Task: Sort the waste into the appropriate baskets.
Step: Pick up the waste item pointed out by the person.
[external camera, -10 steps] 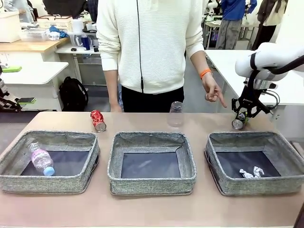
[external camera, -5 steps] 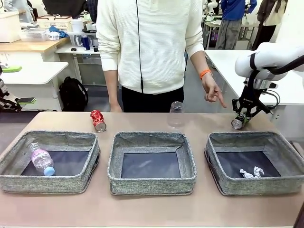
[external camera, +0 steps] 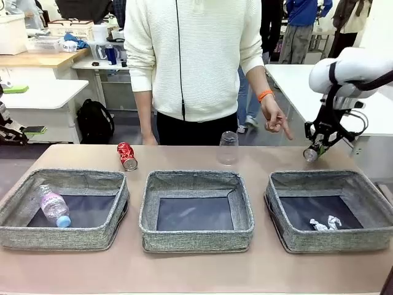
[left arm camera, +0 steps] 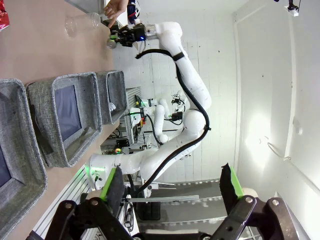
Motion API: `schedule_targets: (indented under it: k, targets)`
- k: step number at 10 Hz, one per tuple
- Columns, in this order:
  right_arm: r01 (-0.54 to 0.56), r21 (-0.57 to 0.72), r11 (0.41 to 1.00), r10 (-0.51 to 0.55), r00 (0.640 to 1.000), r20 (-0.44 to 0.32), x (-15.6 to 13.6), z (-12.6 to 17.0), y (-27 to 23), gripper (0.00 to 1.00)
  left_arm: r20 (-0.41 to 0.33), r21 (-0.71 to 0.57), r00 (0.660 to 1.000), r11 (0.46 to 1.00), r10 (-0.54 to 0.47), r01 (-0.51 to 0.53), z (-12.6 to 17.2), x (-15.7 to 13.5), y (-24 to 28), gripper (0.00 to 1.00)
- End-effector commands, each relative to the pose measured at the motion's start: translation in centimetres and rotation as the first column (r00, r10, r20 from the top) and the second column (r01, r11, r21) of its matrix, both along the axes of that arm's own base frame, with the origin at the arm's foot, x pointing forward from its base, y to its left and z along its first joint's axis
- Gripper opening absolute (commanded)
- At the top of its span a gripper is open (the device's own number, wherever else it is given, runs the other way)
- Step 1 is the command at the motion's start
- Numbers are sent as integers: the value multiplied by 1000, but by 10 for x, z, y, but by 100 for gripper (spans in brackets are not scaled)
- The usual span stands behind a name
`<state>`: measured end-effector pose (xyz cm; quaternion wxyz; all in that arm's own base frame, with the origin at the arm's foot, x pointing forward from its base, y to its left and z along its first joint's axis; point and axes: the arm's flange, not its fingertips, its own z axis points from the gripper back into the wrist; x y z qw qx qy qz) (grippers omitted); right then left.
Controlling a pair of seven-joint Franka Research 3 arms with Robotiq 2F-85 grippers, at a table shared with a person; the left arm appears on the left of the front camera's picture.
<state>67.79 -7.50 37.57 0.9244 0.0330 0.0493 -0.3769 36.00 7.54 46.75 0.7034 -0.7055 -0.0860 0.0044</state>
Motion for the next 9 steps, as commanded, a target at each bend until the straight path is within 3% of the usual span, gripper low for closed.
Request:
schedule_targets:
  k: [1,3,5,6,7,8,9]
  targets:
    - [-60,4,998,60,998,-13,-76,70,-4,0,18,-14,1000,1000,-6,7,1,-2,1,100]
    - [-256,-31,966,256,967,4,-157,104,19,0,18,-14,1000,1000,-6,7,1,-2,1,100]
    - [-378,-48,924,381,921,84,-202,98,37,0,18,-14,1000,1000,-6,7,1,-2,1,100]
    - [-330,-58,942,333,941,66,-185,84,31,0,18,-14,1000,1000,-6,7,1,-2,1,100]
    - [-315,-19,949,315,949,22,-182,120,32,0,18,-14,1000,1000,-6,7,1,-2,1,100]
    - [-315,-19,949,315,949,22,-182,120,32,0,18,-14,1000,1000,-6,7,1,-2,1,100]
    - [-339,-28,940,340,940,34,-201,105,42,32,18,-14,1000,1000,-6,7,1,-2,1,100]
